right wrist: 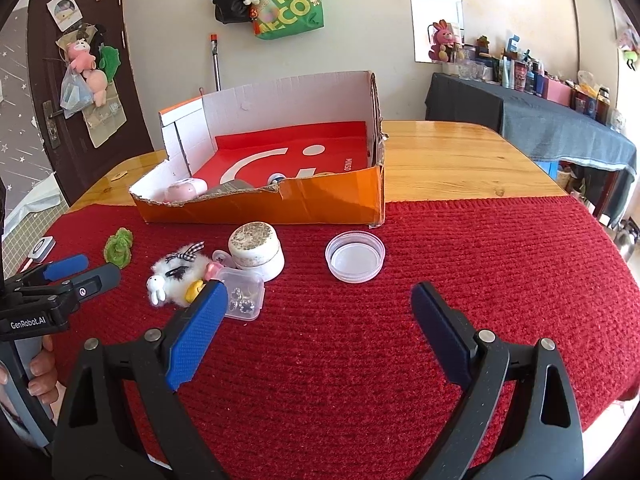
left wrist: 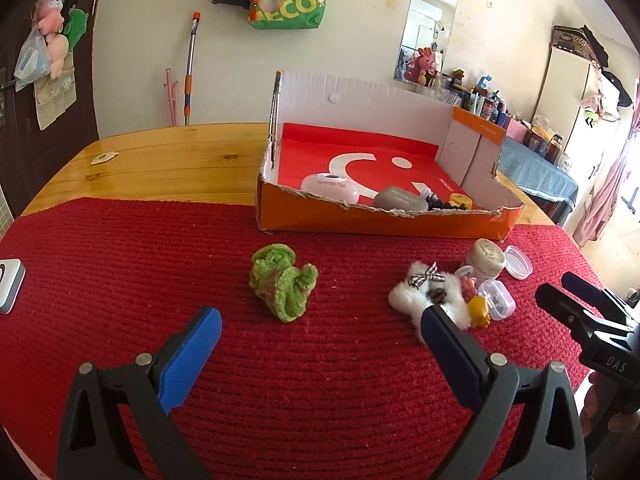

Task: Organize objects
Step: 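Lift both tools out of the box back toward the rug, then grasp the green knitted toy with the left tool while the right tool grasps the clear lid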

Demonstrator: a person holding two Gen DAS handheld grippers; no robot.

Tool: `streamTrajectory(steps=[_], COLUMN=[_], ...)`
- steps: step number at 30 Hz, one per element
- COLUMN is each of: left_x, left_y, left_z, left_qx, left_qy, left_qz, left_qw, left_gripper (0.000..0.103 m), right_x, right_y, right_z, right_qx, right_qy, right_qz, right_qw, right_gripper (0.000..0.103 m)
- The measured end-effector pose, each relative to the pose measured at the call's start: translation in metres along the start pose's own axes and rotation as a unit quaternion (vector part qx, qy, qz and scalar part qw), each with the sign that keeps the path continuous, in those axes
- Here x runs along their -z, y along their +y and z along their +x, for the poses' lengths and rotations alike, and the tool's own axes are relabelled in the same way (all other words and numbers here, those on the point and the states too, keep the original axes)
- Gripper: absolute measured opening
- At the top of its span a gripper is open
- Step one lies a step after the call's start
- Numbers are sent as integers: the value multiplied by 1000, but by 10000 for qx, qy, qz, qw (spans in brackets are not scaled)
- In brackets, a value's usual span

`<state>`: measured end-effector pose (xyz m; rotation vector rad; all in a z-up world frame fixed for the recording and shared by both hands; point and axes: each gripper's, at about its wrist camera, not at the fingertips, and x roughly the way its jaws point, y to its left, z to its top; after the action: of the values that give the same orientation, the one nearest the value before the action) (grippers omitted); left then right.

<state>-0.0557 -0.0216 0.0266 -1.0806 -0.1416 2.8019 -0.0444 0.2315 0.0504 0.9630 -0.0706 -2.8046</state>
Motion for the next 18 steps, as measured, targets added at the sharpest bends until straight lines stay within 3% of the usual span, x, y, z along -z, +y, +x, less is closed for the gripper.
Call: streamTrajectory(steps=[9, 18], left_x=[-15, -20], left_y=[20, 23], left_z=[15, 33], left_qx=[-62, 184], left_qy=[384, 743], left_qz=[2, 72], left_qw=[9992, 9970], left_gripper=[102, 88], right_x=[-12, -23], right_y=[-11, -30], right_z=[18, 38], right_qx=[188, 151], right_qy=[325, 654], right_qz=[-18, 186], right_qw=[9993, 9976], right_gripper=[94, 94])
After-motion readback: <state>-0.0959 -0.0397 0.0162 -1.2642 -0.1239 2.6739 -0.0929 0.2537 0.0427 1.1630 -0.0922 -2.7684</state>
